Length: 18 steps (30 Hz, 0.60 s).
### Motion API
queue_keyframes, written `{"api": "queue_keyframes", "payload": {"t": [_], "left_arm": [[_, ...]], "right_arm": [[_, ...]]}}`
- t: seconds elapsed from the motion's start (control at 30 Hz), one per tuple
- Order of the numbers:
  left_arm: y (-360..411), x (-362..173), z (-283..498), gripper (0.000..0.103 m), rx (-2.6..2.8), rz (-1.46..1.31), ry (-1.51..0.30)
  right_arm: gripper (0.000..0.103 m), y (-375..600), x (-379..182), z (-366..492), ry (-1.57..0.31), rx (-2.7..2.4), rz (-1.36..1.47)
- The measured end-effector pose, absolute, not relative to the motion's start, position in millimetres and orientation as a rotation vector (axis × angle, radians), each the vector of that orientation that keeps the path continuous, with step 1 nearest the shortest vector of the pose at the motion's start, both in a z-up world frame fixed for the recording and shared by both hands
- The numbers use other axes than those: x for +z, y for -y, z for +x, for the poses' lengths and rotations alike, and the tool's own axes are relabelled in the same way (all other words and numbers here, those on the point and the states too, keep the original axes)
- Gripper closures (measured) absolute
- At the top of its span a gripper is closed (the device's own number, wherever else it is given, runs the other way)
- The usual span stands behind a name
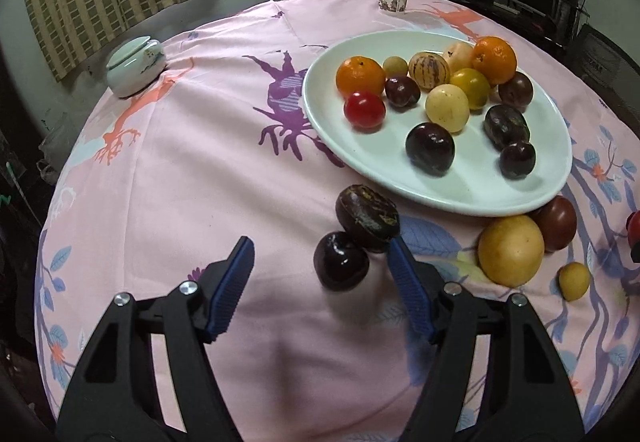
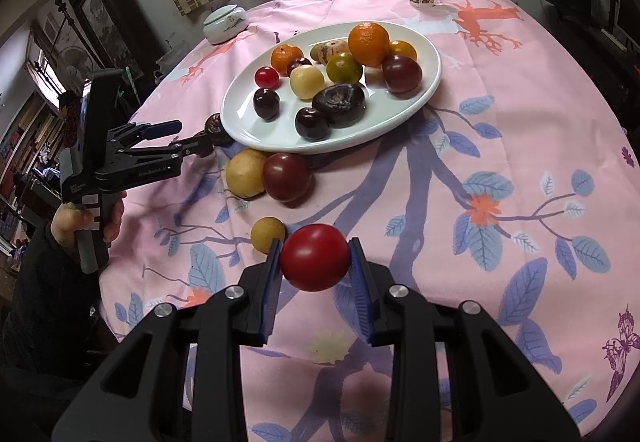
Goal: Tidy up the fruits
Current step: 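Lower the red tomato and dark plum onto the white plate and open both tools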
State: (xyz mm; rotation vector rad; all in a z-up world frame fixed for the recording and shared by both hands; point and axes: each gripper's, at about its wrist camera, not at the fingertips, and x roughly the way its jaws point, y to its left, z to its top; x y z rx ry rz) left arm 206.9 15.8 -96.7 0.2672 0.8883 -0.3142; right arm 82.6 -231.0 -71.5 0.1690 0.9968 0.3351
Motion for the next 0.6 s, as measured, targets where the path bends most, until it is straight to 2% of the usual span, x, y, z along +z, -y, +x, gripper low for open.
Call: {"api": "queue_keyframes", "payload": {"t": [0.07,0.1,0.47,0.6], "left_arm": [[-15,-101,212,0.072,-0.36,0.255,-0.907],[-12,-104,213,0.074,-0.363,0.275,-0.917],[-12,-97,193,0.076,-0.363,0.272,-0.853],[-21,-79,165,0.076,-0.356,0.138,-0.829]], "right_arm": [[0.07,228,-70,82,-1.0,0.333,0.161],[0.07,227,-69,83,-1.002,0.333,0.157],[0.07,211,-64,85,-1.01,0.355,0.13],[0.07,212,-59,82,-0.992,0.364,0.143]]}}
